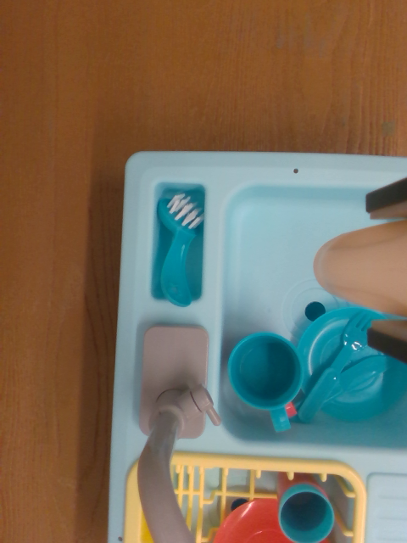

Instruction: Pick detergent from the sink

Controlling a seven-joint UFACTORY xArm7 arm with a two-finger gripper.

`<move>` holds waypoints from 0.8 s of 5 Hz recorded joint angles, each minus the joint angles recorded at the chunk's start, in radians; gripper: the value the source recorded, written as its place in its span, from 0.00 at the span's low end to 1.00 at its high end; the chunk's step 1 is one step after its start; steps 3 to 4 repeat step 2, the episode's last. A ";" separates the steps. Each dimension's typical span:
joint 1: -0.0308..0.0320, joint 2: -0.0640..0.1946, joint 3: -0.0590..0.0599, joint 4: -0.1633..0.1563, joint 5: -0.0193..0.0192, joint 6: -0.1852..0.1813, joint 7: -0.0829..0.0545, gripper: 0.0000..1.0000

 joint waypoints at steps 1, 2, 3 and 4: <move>0.0001 -0.002 0.000 0.006 -0.0006 0.008 0.001 1.00; 0.0001 -0.002 0.000 0.006 -0.0006 0.008 0.001 1.00; 0.0001 -0.002 0.000 0.006 -0.0006 0.008 0.001 1.00; 0.0001 -0.002 0.000 0.006 -0.0006 0.008 0.001 1.00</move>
